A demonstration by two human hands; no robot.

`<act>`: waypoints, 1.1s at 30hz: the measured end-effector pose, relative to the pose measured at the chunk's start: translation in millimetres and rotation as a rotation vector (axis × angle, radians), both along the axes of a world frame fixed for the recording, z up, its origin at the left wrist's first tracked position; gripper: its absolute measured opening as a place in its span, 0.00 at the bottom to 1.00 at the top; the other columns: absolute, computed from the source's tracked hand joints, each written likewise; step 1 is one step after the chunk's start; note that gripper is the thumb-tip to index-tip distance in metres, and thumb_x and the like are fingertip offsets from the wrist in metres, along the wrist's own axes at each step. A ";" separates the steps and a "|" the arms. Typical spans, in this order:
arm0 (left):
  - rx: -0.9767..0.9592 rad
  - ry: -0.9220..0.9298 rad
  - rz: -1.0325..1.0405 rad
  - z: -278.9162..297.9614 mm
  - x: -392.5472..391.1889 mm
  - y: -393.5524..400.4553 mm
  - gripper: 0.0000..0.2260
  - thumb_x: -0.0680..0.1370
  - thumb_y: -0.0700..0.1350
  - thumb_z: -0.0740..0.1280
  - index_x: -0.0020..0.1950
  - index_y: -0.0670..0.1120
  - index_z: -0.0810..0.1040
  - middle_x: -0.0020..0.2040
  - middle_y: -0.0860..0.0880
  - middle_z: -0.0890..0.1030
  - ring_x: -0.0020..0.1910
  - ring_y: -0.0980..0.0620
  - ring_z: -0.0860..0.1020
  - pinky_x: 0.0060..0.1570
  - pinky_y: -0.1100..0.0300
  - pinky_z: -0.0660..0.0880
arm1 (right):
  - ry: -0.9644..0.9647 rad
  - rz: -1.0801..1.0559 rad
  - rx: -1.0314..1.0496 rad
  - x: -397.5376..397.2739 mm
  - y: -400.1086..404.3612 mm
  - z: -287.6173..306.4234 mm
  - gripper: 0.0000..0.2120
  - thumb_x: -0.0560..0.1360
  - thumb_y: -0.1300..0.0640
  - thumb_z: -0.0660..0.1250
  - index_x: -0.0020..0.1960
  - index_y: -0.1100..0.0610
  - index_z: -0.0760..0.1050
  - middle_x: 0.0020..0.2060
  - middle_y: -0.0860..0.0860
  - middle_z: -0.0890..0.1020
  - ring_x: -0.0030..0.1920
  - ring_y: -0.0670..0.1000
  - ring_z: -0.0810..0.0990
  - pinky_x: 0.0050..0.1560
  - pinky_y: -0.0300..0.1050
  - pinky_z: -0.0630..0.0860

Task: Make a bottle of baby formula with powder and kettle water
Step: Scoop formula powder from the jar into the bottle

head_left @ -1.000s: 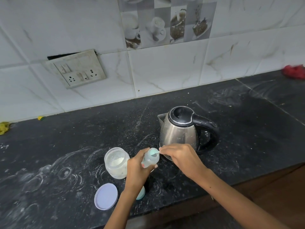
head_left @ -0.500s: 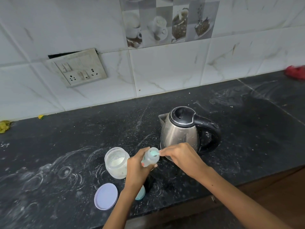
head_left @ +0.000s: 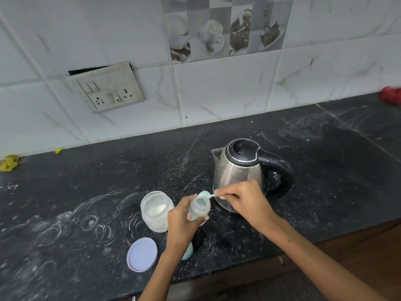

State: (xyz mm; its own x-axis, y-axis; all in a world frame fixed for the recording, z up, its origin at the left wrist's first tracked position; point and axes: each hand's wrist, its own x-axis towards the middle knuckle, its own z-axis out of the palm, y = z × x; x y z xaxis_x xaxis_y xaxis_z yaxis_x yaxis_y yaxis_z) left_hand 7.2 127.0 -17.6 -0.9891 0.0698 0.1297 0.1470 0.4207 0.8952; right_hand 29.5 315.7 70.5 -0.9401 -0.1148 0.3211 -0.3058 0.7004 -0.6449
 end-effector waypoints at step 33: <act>0.083 -0.056 0.065 -5.4 10.3 15.5 0.29 0.61 0.39 0.81 0.56 0.55 0.73 0.53 0.59 0.80 0.53 0.63 0.78 0.54 0.64 0.75 | -0.222 -0.283 -0.626 5.6 -7.9 -19.5 0.06 0.69 0.66 0.76 0.43 0.57 0.85 0.37 0.50 0.87 0.38 0.47 0.86 0.42 0.40 0.82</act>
State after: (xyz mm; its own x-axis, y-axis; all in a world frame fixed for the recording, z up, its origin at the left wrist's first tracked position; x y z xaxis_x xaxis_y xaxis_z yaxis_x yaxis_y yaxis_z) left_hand 17.5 142.5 -23.0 -0.9970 -0.0035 0.0768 0.0707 0.3517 0.9334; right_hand 35.1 307.8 51.0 -0.9571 0.2861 0.0446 0.0178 0.2121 -0.9771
